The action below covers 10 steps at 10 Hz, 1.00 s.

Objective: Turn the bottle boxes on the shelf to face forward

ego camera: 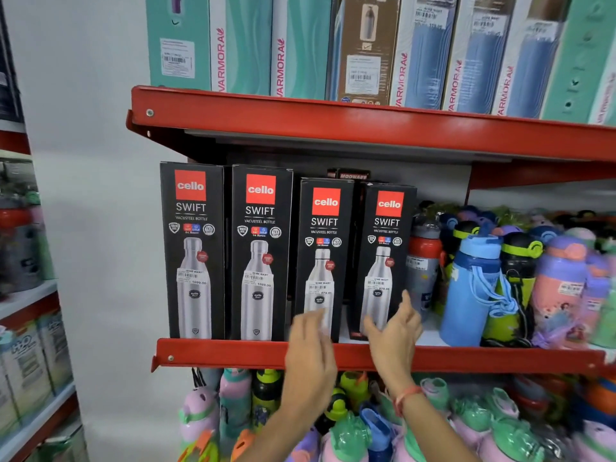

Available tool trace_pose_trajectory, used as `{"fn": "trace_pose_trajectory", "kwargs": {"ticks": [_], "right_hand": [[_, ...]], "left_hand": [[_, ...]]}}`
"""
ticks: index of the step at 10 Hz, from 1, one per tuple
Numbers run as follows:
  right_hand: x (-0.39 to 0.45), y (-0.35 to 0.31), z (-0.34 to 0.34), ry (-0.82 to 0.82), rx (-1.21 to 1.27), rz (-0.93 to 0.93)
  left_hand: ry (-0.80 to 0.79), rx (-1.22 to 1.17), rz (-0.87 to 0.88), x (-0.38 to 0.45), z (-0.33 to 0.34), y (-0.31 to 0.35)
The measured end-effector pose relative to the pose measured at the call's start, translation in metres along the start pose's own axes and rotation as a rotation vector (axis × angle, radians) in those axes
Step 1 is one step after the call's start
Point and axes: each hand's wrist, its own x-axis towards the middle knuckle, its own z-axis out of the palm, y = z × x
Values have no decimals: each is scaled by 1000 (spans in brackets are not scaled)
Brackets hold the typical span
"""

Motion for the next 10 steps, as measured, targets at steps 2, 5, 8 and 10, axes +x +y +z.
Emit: {"fn": "trace_pose_trajectory", "kwargs": {"ticks": [2, 5, 8, 10], "right_hand": [[30, 7, -12, -177, 293, 113], [25, 30, -32, -420, 24, -59], [14, 34, -49, -500, -19, -111], [18, -10, -74, -17, -74, -630]], "left_hand": [[-386, -143, -222, 19, 59, 19], [-359, -5, -354, 32, 62, 17], [-380, -1, -267, 20, 32, 33], [-86, 30, -9, 41, -2, 56]]}}
